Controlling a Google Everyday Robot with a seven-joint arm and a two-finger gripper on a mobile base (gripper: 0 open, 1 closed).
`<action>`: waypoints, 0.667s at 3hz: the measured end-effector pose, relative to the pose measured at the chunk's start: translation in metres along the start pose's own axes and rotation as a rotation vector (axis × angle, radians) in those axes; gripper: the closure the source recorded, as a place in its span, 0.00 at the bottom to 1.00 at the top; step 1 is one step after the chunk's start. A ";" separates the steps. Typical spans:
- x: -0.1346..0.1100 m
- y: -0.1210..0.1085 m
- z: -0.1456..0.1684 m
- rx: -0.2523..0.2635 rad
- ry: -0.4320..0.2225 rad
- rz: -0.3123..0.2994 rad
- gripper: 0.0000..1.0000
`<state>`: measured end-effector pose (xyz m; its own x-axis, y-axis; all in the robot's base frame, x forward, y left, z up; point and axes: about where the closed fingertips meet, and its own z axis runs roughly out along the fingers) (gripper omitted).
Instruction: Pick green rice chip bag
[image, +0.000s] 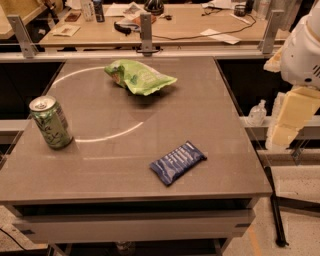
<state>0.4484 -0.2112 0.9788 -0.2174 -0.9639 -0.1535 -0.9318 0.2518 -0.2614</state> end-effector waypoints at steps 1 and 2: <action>0.000 0.000 0.000 0.000 0.000 0.000 0.00; 0.002 -0.004 0.001 -0.024 -0.090 0.064 0.00</action>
Offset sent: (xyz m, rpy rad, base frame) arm 0.0147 -0.0173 0.0068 0.4681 0.0496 -0.1464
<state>0.4517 -0.2140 0.9789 -0.2502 -0.9342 -0.2544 -0.9239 0.3090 -0.2258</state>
